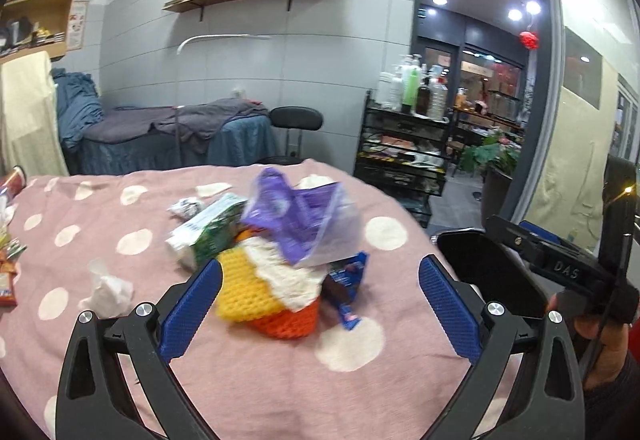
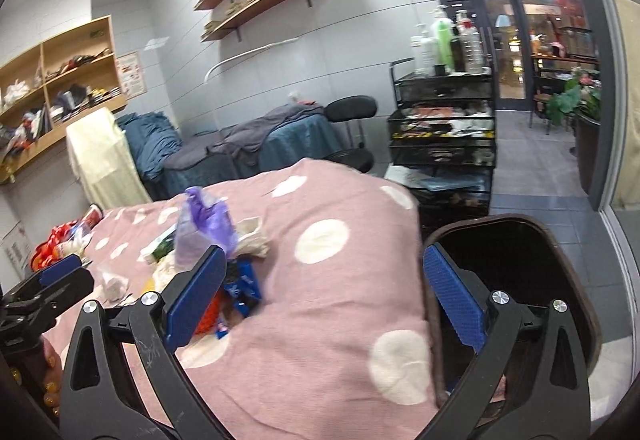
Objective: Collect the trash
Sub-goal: 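Move both open tools back over the trash on the table, then grasp the purple plastic bag with the right tool while the left tool grasps the white crumpled wrapper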
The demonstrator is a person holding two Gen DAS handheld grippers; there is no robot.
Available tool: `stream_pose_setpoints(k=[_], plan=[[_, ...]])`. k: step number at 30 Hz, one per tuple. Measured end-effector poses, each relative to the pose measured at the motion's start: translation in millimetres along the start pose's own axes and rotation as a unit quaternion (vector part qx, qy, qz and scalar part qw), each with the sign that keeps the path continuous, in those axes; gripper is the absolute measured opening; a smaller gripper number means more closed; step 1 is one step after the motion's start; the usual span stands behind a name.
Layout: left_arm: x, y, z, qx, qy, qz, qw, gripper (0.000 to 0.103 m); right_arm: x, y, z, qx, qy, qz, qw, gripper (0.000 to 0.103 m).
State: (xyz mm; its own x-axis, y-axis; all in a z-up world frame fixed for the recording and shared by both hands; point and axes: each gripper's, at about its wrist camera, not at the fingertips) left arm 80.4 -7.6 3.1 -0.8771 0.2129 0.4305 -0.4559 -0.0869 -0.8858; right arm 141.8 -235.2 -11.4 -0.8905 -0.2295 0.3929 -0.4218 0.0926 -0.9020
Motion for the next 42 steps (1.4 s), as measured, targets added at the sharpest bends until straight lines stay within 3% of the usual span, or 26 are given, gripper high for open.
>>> stream_pose_setpoints(k=[8, 13, 19, 25, 29, 31, 32, 34, 39, 42], plan=[[12.5, 20.0, -70.0, 0.043, -0.082, -0.014, 0.9956, 0.098, -26.0, 5.2, -45.7, 0.036, -0.062, -0.037, 0.997, 0.097], [17.5, 30.4, -103.8, 0.070, -0.107, -0.024, 0.9915, 0.097, -45.4, 9.3, -67.9, 0.057, -0.091, -0.067, 0.992, 0.097], [8.4, 30.4, -130.2, 0.118, -0.078, -0.054, 0.9885, 0.097, -67.2, 7.5, -90.2, 0.085, -0.095, -0.082, 0.988, 0.097], [-9.5, 30.6, -122.9, 0.105, -0.046, -0.078, 0.9904, 0.097, -98.1, -7.3, -107.7, 0.118, -0.082, -0.075, 0.987, 0.094], [-22.1, 27.7, -110.2, 0.078, -0.026, -0.093, 0.9922, 0.097, -123.4, -19.6, -109.2, 0.119, -0.088, -0.084, 0.985, 0.080], [-30.1, 25.1, -106.6, 0.078, -0.014, -0.101, 0.9917, 0.097, -134.2, -20.8, -110.1, 0.118, -0.095, -0.097, 0.984, 0.061], [-33.7, 24.1, -105.3, 0.079, -0.006, -0.105, 0.9913, 0.097, -138.0, -20.4, -110.4, 0.118, -0.100, -0.105, 0.982, 0.043], [-41.3, 23.4, -103.2, 0.081, 0.009, -0.115, 0.9901, 0.097, -141.2, -19.5, -110.8, 0.117, -0.116, -0.111, 0.980, 0.026], [-57.8, 19.1, -101.7, 0.098, 0.036, -0.139, 0.9847, 0.095, -128.7, -22.4, -111.9, 0.120, -0.133, -0.086, 0.980, 0.011], [-59.6, 13.2, -96.3, 0.102, 0.052, -0.136, 0.9842, 0.093, -115.3, -26.9, -111.0, 0.127, -0.125, -0.067, 0.982, 0.010]])
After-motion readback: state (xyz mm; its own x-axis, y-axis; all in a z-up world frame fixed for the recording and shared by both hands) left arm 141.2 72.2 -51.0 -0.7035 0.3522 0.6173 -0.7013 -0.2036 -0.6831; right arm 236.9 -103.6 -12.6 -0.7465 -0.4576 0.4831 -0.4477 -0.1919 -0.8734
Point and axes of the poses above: each gripper's, at about its wrist camera, not at the fingertips, and x roughly against the way its jaws point, z to its right, y to its underside, and after that the axes turned 5 degrees about x, right-handed
